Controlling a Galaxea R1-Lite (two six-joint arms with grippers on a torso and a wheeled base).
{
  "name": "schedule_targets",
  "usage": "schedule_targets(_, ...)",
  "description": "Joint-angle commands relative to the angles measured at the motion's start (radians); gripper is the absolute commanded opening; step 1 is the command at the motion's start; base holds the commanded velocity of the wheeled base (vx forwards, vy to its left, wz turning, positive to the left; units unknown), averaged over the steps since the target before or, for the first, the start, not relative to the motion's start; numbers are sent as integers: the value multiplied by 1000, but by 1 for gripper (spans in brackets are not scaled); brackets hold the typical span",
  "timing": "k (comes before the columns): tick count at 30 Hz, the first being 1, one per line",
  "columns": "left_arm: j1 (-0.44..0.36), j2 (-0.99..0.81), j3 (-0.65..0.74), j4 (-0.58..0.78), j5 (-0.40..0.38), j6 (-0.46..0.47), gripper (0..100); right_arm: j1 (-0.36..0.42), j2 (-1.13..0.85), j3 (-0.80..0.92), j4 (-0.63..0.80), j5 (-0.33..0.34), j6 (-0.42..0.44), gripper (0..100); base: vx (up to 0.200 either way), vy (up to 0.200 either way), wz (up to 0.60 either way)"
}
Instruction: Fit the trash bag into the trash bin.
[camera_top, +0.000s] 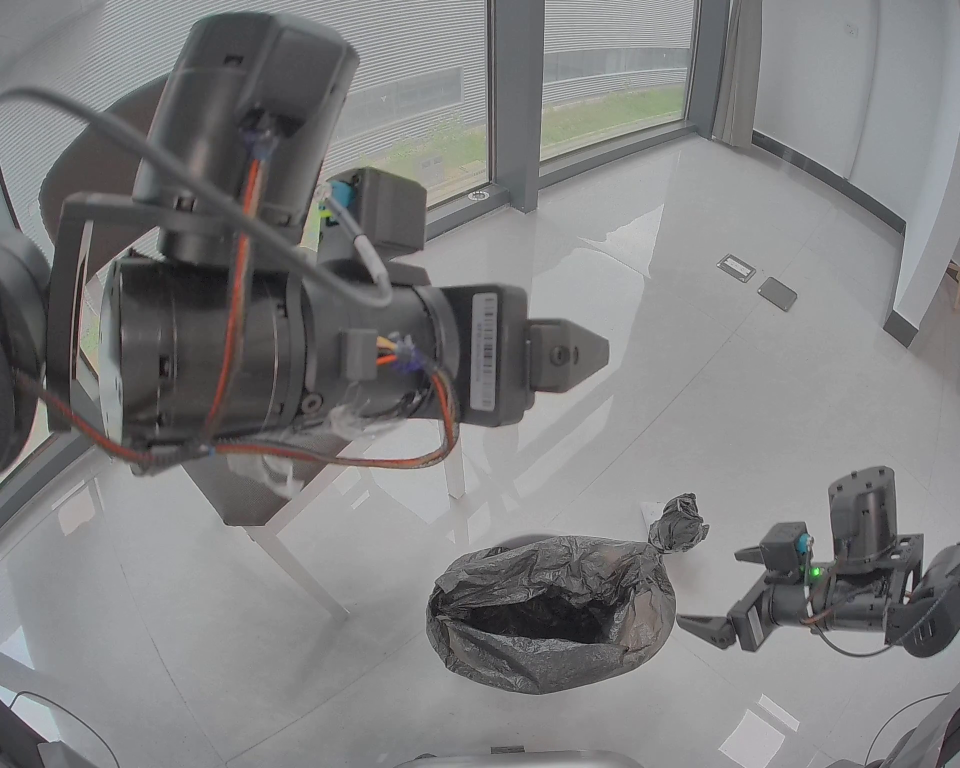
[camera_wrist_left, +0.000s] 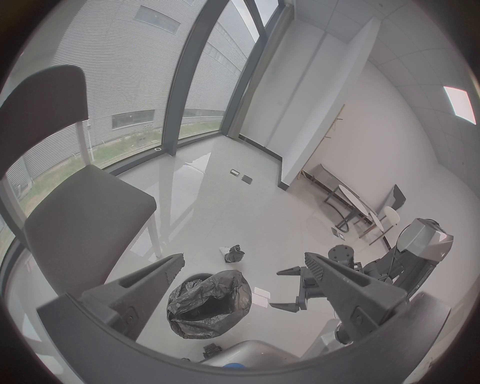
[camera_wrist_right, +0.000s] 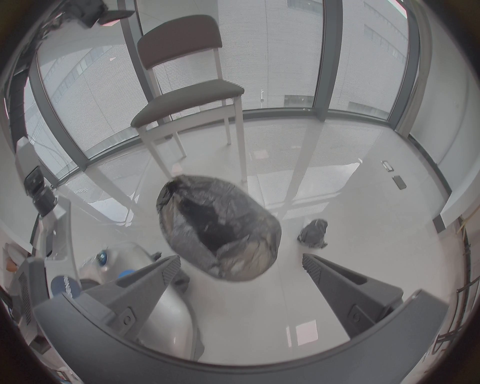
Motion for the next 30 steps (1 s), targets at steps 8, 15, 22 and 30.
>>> schedule_targets(8,113,44,106,-186,27,-9,100,-20,530,-418,-178,108,-227,100,0,0,0)
schedule_targets(15,193,32,117,-185,20,4,100,32,649,-559,-165,122,-170,100,0,0,0)
schedule_targets(22,197,32,120,-189,20,4,100,63,700,-602,-142,122,-135,100,0,0,0)
schedule_targets(30,197,35,112,-189,20,4,100,60,706,-600,-139,124,-133,100,0,0,0)
